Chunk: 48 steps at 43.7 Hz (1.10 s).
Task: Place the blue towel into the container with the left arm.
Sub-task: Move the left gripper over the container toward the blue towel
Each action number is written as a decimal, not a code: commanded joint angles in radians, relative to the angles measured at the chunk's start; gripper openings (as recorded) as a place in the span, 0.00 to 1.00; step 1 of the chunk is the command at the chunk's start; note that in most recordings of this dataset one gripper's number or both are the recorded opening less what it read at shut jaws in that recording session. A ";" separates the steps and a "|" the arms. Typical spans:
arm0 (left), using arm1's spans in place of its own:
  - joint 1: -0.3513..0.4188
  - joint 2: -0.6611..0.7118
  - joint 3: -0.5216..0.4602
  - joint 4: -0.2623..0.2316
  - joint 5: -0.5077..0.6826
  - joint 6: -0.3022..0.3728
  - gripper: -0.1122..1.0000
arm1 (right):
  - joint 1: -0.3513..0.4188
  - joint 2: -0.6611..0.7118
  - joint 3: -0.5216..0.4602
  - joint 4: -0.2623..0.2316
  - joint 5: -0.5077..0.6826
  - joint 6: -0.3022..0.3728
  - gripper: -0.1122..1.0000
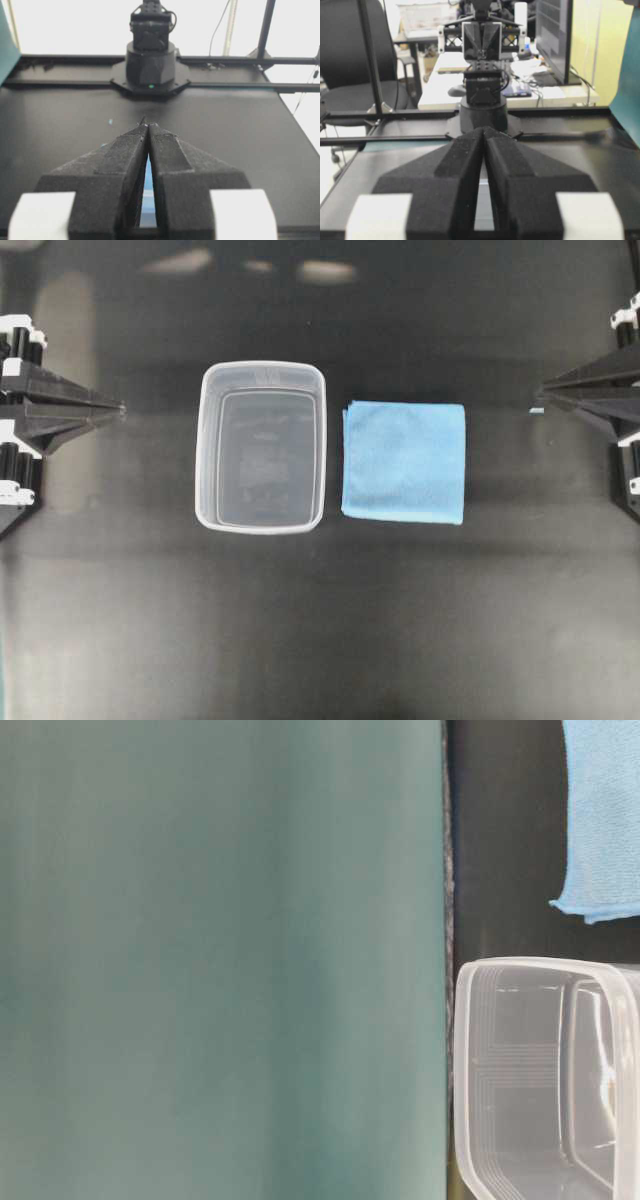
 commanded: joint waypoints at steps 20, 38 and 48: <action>0.034 0.417 -0.503 0.043 0.491 0.002 0.11 | -0.003 -0.043 -0.012 0.009 0.199 0.008 0.11; 0.041 0.782 -0.862 0.043 0.772 0.003 0.19 | -0.015 -0.137 -0.005 0.009 0.261 0.008 0.73; 0.037 0.986 -1.020 0.043 0.900 0.029 0.71 | -0.025 -0.166 0.003 0.009 0.261 0.008 0.81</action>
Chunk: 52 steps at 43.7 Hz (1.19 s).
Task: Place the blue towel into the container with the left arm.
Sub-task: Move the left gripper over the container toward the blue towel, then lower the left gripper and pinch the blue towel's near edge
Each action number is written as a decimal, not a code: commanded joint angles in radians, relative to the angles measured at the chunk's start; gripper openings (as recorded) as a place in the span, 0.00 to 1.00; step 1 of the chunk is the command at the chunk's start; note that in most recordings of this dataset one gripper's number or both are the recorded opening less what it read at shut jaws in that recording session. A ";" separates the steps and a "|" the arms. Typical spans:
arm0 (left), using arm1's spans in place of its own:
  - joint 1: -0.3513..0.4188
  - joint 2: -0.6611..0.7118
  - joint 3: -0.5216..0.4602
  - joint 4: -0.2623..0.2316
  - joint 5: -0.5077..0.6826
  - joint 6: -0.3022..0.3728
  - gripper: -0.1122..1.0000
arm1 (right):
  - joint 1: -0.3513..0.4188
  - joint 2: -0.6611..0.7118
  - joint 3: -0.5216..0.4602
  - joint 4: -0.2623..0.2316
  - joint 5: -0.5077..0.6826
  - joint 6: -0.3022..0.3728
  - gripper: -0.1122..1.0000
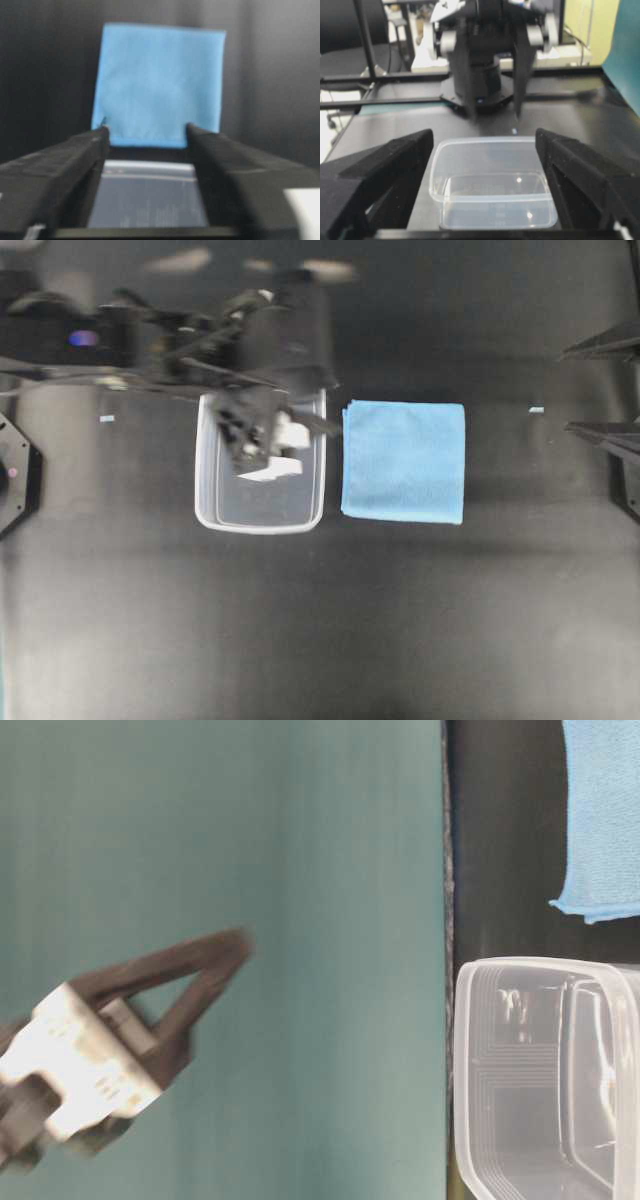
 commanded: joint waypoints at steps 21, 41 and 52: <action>-0.025 0.474 -0.345 0.003 0.123 0.147 0.90 | -0.002 -0.003 -0.005 0.003 -0.023 0.002 0.80; -0.028 0.657 -0.391 0.003 0.107 0.173 0.89 | -0.003 -0.003 0.011 0.003 -0.023 0.034 0.80; -0.031 0.657 -0.385 0.003 0.120 0.175 0.74 | -0.020 -0.003 0.018 0.003 -0.023 0.035 0.80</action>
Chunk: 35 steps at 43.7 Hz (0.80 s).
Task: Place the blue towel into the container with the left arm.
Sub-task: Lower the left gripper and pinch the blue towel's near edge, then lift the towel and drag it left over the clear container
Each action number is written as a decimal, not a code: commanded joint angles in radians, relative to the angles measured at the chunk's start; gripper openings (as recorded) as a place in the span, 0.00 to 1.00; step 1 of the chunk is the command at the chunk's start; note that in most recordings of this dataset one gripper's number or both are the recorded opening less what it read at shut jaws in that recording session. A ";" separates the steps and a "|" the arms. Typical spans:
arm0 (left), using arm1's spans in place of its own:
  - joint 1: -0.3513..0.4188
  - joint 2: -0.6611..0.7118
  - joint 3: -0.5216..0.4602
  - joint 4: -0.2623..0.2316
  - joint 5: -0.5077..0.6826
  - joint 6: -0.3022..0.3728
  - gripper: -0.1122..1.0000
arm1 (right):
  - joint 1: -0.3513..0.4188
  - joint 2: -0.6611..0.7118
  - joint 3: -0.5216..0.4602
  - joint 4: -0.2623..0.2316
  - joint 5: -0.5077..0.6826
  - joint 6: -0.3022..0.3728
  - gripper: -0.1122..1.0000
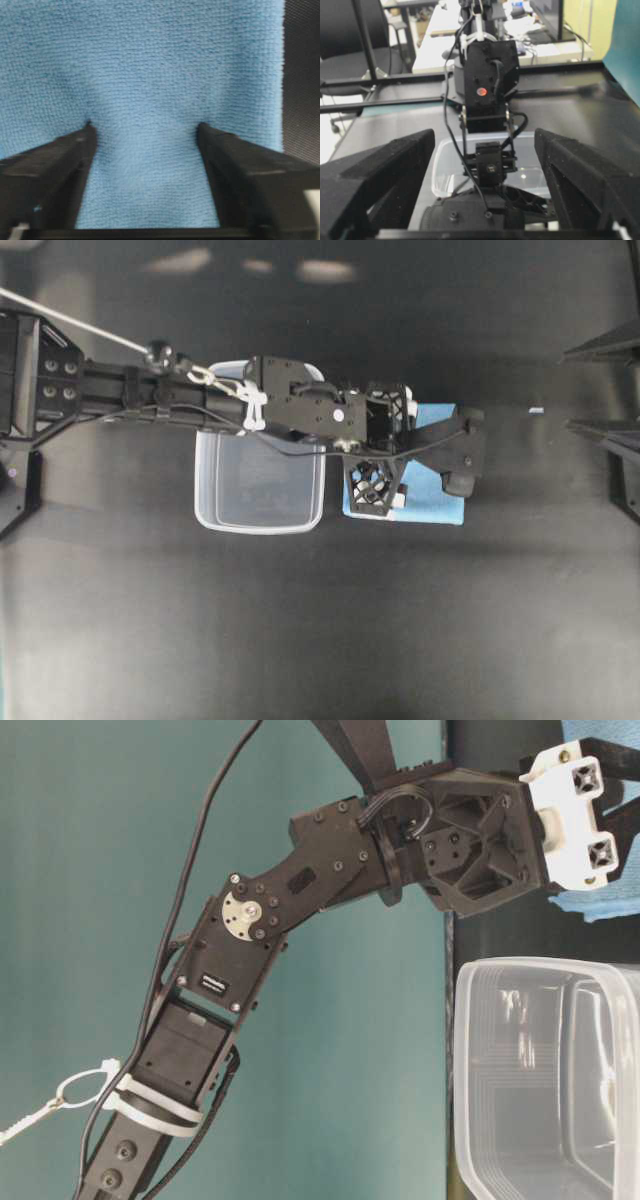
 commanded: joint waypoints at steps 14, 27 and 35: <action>0.006 -0.104 -0.040 0.005 0.012 0.008 0.15 | -0.021 -0.009 -0.005 0.002 -0.008 0.002 0.80; 0.020 -0.359 -0.021 0.005 0.183 0.000 0.15 | -0.023 -0.017 0.000 0.003 -0.006 0.002 0.80; 0.023 -0.532 0.106 0.005 0.256 -0.011 0.15 | -0.023 -0.017 0.000 0.003 -0.006 0.000 0.80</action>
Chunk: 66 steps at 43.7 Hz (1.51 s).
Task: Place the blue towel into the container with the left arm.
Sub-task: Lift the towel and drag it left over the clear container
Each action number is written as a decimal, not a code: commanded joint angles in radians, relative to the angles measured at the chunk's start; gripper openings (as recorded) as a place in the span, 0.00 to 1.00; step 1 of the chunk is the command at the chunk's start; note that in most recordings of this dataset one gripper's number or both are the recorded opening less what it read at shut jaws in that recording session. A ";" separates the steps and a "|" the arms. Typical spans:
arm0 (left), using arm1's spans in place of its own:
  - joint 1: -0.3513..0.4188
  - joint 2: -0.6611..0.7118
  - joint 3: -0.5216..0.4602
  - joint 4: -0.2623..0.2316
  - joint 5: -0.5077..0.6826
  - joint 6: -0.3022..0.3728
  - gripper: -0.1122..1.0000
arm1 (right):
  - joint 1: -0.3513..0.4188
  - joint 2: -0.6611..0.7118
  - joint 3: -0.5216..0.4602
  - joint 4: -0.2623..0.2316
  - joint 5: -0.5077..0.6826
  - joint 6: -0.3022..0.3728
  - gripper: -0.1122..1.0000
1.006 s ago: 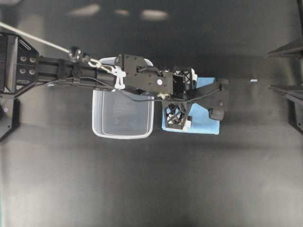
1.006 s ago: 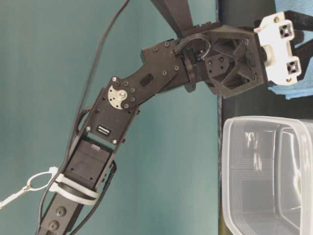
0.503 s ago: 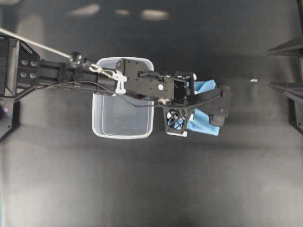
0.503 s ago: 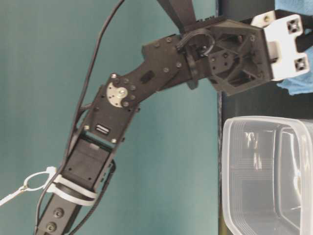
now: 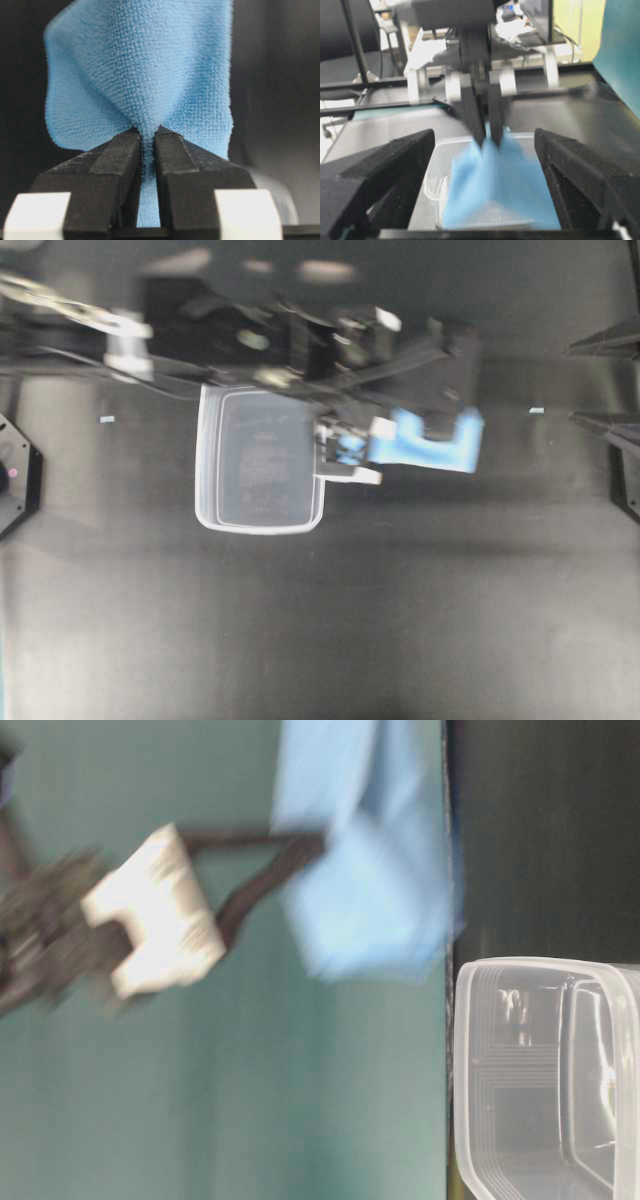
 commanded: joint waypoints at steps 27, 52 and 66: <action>0.012 -0.364 0.537 0.003 -0.184 0.008 0.15 | -0.003 0.008 -0.002 0.003 -0.009 0.000 0.80; 0.018 -0.321 0.603 0.003 -0.264 -0.041 0.15 | -0.003 0.006 0.000 0.003 -0.009 0.000 0.80; 0.009 -0.333 0.604 0.003 -0.290 -0.086 0.76 | -0.003 0.005 0.000 0.003 -0.009 0.000 0.80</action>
